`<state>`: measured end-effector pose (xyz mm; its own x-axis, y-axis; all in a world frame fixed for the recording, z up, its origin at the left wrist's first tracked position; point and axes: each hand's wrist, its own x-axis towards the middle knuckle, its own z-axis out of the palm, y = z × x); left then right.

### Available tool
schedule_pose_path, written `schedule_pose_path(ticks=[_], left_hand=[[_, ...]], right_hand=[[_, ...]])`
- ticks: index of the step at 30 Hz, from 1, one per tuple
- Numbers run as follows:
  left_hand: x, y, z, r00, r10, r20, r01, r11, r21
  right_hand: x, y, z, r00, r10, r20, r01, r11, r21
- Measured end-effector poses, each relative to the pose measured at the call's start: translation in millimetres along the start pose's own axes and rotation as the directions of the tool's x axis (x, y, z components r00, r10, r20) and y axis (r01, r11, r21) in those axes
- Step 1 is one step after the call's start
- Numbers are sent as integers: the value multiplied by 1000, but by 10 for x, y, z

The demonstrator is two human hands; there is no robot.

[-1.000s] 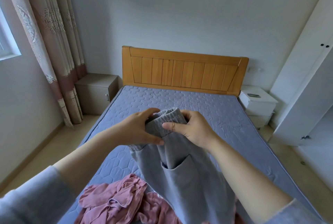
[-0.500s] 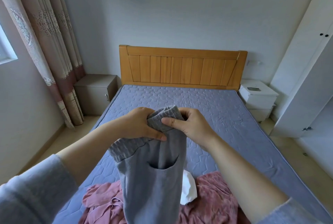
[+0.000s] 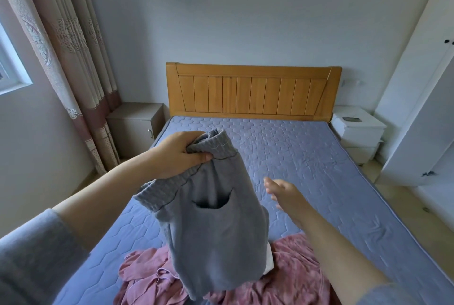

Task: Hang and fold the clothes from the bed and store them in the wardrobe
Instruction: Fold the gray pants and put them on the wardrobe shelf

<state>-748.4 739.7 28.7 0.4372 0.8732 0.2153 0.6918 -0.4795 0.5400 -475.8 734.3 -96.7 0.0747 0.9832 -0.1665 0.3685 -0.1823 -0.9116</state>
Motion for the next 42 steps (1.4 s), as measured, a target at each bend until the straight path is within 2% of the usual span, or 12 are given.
schedule_pose_path(ticks=[3, 8, 13, 16, 18, 19, 21, 23, 26, 33, 38, 42], left_hand=[[-13, 3, -54, 997, -2, -80, 0, 1000, -29], [-7, 36, -159, 991, -12, -136, 2, 997, -77], [-11, 48, -160, 992, -34, -124, 25, 997, -70], [-17, 20, -159, 990, -58, -129, 51, 997, -54], [-27, -18, -162, 986, -95, -136, 90, 995, -43], [-34, -49, -158, 984, -117, -136, 112, 993, -44], [-55, -128, -115, 976, -176, -127, 171, 984, -48], [-96, -224, -21, 960, -253, -116, 247, 967, -63], [-218, -366, 210, 929, -360, -90, 345, 927, -145], [-622, -354, 979, 838, -541, 65, 521, 760, -389], [-952, -206, 1443, 800, -586, 128, 578, 695, -428], [-1235, -114, 1696, 803, -567, 181, 583, 687, -435]], right_hand=[[36, 241, 58, 996, 89, 26, -87, 995, -57], [122, 505, 233, 974, 214, 76, -213, 977, -30], [177, 614, 426, 931, 303, 202, -332, 935, 126], [182, 774, 505, 923, 294, 247, -340, 925, 171], [199, 899, 521, 927, 278, 252, -344, 898, 274], [217, 955, 507, 937, 285, 202, -342, 867, 362], [268, 1054, 407, 951, 308, 4, -271, 830, 488], [289, 1120, 226, 935, 311, -171, -189, 844, 502], [267, 1230, -106, 901, 293, -320, -111, 868, 484], [12, 1558, -637, 824, 220, -523, -24, 935, 355], [-394, 1849, -792, 785, 223, -578, -32, 946, 322], [-853, 2087, -846, 740, 233, -631, -67, 959, 276]])
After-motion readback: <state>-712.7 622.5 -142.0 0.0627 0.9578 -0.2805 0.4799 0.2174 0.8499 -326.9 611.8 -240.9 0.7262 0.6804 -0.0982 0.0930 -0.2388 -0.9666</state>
